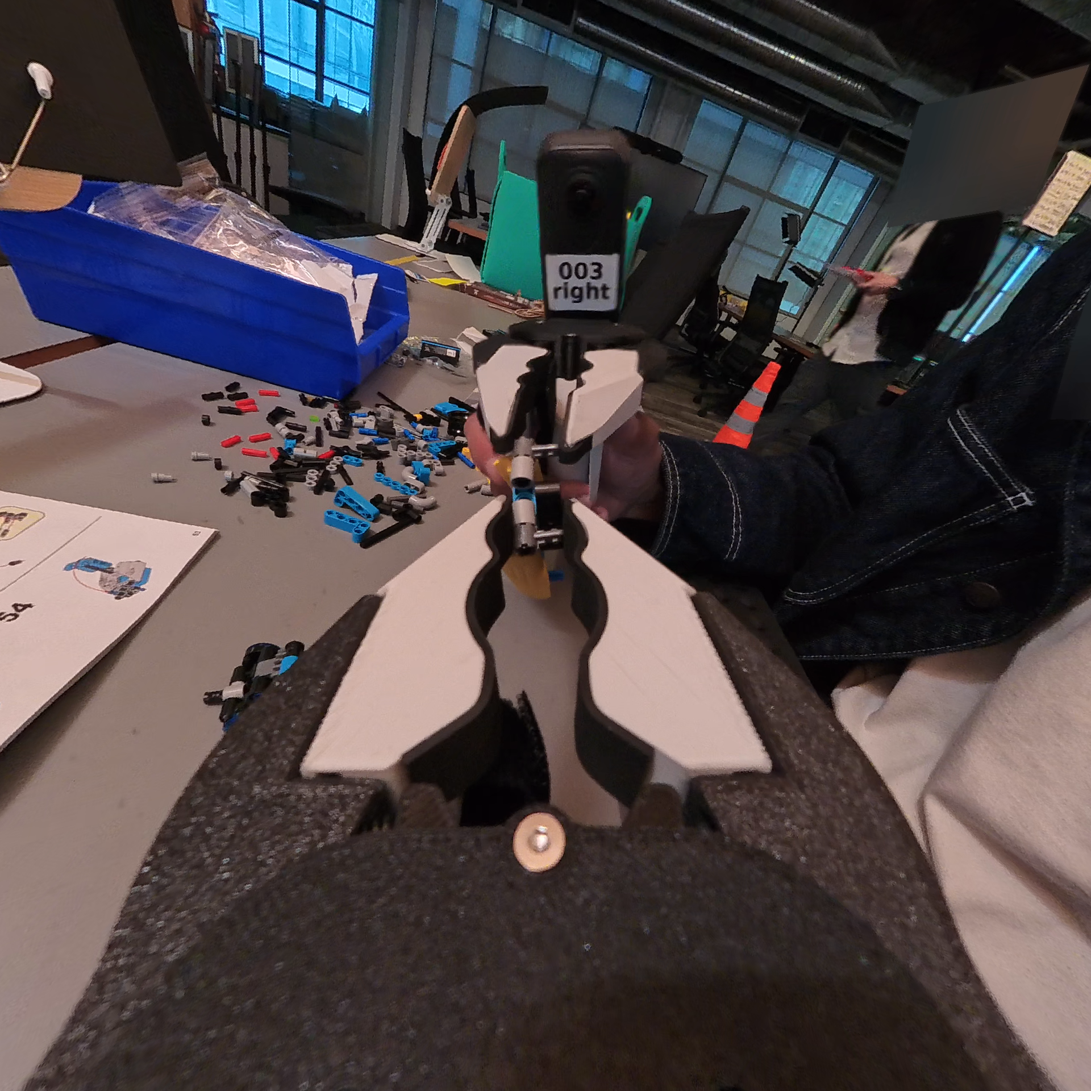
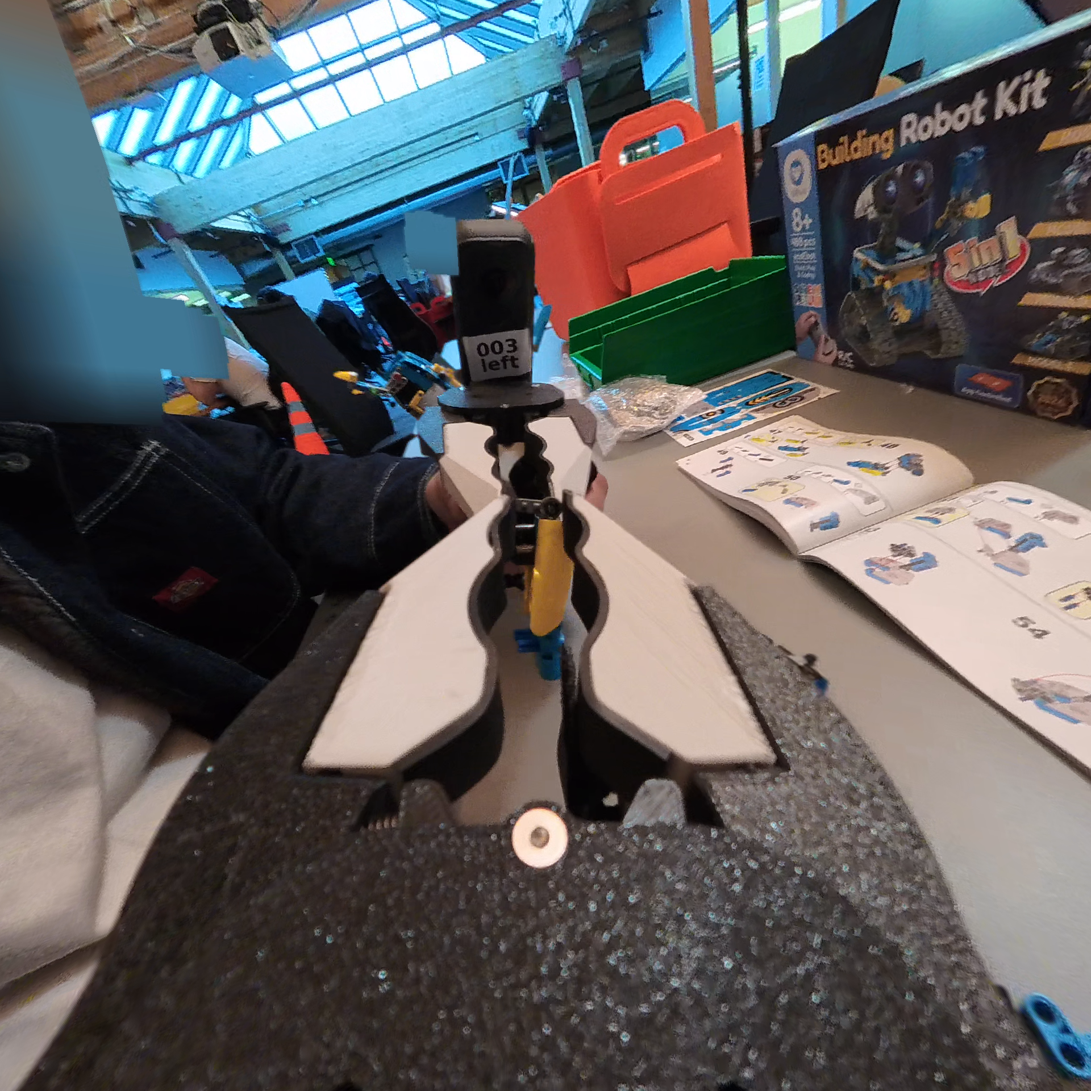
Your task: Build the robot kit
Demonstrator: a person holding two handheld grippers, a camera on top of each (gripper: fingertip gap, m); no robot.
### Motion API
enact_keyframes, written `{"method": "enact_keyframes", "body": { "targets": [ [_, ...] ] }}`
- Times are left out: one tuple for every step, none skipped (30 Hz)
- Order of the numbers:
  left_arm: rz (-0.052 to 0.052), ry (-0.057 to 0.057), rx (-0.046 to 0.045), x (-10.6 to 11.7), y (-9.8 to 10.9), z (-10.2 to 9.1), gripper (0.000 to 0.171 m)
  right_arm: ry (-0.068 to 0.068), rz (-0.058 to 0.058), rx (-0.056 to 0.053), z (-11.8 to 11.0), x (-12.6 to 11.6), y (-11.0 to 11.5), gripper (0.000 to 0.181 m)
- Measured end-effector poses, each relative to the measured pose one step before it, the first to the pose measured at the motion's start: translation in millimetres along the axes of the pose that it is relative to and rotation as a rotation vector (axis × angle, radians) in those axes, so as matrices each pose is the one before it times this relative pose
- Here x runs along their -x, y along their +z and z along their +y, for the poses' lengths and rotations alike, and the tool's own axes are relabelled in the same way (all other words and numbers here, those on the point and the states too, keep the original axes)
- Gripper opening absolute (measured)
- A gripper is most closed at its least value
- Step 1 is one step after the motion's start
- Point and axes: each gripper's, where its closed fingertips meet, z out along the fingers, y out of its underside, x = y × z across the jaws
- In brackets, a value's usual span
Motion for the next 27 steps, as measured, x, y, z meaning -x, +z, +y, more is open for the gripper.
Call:
{"method": "enact_keyframes", "body": {
  "targets": [
    [0.0019,0.0058,-0.00005,-0.99,0.24,-0.19,0.016,0.0175,-0.0158,-0.0016,-0.25,1.12,-0.28,0.015],
    [-0.0004,0.0067,0.00178,-0.45,0.07,0.11,0.016,0.0145,-0.0109,0.0002,0.37,0.46,-0.20,0.015],
    [0.0011,0.0047,0.00170,-0.44,-0.09,0.21,0.015,0.0162,-0.0103,0.0003,0.34,0.48,0.09,0.015],
    [0.0042,0.0009,0.00059,-0.88,-0.10,-0.02,0.016,0.0165,-0.0139,-0.0002,0.23,1.00,0.10,0.015],
    [0.0052,0.0009,-0.00147,-1.04,0.04,-0.41,0.016,0.0144,-0.0131,-0.0018,-0.14,1.00,-0.05,0.015],
    [0.0043,0.0042,-0.00101,-1.17,0.10,-0.21,0.015,0.0155,-0.0170,-0.0010,-0.07,1.58,-0.05,0.014],
    [0.0007,0.0032,0.00098,-0.49,0.19,0.09,0.015,0.0168,-0.0135,-0.0001,0.41,0.79,0.08,0.014],
    [-0.0014,0.0015,0.00144,0.12,0.03,0.24,0.015,0.0081,-0.0028,0.0000,0.19,-0.30,-0.08,0.014],
    [0.0010,0.0007,0.00092,0.05,-0.01,0.30,0.015,0.0031,-0.0024,0.0021,0.51,0.03,0.20,0.015],
    [0.0006,-0.0022,0.00033,0.16,-0.06,0.15,0.015,0.0060,-0.0019,-0.0001,0.15,-0.17,0.09,0.015],
    [-0.0002,-0.0072,-0.00214,0.56,-0.02,-0.27,0.015,0.0043,-0.0003,-0.0044,-0.33,-0.44,-0.10,0.014],
    [0.0023,-0.0144,-0.00933,0.70,-0.05,-1.25,0.015,-0.0099,0.0027,-0.0093,-1.29,0.44,-0.13,0.015],
    [-0.0040,-0.0210,-0.02117,1.92,-0.67,-2.84,0.015,-0.0161,0.0155,-0.0160,-2.90,-0.85,-0.70,0.018],
    [-0.0078,-0.0269,-0.03144,3.43,-1.83,-4.08,0.015,-0.0121,0.0220,-0.0236,-4.20,-2.67,-1.72,0.023],
    [0.0081,-0.0329,-0.03757,1.77,-2.52,-5.38,0.015,0.0017,0.0330,-0.0189,-2.85,-5.64,-2.25,0.029],
    [0.0183,-0.0355,-0.04084,-0.05,-2.86,-6.43,0.015,0.0157,0.0215,-0.0028,0.31,-5.12,-1.13,0.033],
    [0.0144,-0.0288,-0.04016,-0.27,-2.21,-6.25,0.015,0.0294,-0.0027,0.0065,2.38,-1.92,0.53,0.035],
    [0.0132,-0.0190,-0.03036,-0.87,-1.32,-4.36,0.015,0.0305,-0.0216,0.0012,1.66,1.53,1.66,0.036],
    [0.0108,-0.0149,-0.01647,-0.79,-0.25,-2.00,0.015,0.0206,-0.0155,0.0010,1.70,1.52,2.53,0.036],
    [0.0018,-0.0094,-0.01319,0.26,0.37,-0.86,0.015,0.0086,-0.0064,0.0080,2.61,0.73,3.17,0.032],
    [-0.0017,-0.0024,-0.01293,0.63,0.62,-0.44,0.015,0.0023,-0.0063,0.0110,2.45,1.09,2.90,0.028],
    [0.0005,-0.0014,-0.00393,0.51,0.93,0.65,0.016,-0.0010,-0.0107,0.0015,0.77,2.13,1.96,0.021],
    [-0.0026,-0.0033,0.00167,1.21,0.92,1.44,0.016,-0.0012,-0.0046,0.0012,0.65,1.05,0.93,0.013],
    [-0.0082,-0.0055,0.00259,2.50,0.41,1.33,0.016,-0.0027,0.0220,-0.0020,-0.17,-3.17,-0.49,0.011],
    [-0.0123,-0.0060,0.01177,3.46,0.17,2.12,0.016,-0.0071,0.0260,0.0016,0.35,-3.93,-1.36,0.011],
    [-0.0259,-0.0017,0.02209,5.72,-0.57,2.55,0.016,-0.0006,0.0254,0.0135,2.13,-4.74,-1.49,0.011],
    [-0.0489,0.0067,0.02409,9.56,-2.12,1.31,0.019,0.0029,0.0474,0.0175,2.52,-9.07,-2.99,0.010]
  ]
}}
